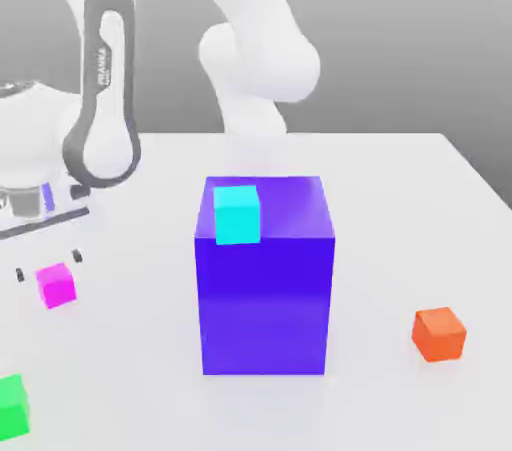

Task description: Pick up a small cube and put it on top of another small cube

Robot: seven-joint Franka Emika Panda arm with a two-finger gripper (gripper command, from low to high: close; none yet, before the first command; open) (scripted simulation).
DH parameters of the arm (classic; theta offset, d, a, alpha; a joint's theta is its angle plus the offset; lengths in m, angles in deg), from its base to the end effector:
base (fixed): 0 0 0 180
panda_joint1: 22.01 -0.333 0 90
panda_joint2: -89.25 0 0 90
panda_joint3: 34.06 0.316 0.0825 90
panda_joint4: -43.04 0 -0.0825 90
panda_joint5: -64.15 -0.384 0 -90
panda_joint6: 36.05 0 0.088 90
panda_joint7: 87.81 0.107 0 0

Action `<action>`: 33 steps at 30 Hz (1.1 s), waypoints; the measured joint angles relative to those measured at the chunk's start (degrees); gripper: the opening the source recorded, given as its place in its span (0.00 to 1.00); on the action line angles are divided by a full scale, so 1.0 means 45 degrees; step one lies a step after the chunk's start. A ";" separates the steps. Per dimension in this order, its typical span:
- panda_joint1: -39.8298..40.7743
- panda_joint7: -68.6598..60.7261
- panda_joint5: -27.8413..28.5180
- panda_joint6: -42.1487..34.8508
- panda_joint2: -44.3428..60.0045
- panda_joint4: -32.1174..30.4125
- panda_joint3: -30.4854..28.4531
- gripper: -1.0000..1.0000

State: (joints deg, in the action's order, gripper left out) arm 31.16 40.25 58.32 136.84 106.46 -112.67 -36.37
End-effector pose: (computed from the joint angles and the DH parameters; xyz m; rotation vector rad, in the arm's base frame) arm 0.2129 -0.3258 0.1326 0.2525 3.1307 0.0002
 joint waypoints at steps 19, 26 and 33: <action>-0.0892 0.0141 0.1267 -0.3370 -0.2027 0.1254 0.0295 0.00; -0.2026 -0.0884 0.1789 -0.5353 -0.0818 0.4424 0.1553 0.00; -0.2788 -0.1172 0.2394 -0.4982 0.1248 0.6217 0.1925 0.00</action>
State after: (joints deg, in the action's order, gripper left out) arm 18.61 34.98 69.10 114.43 112.07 -84.69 -27.71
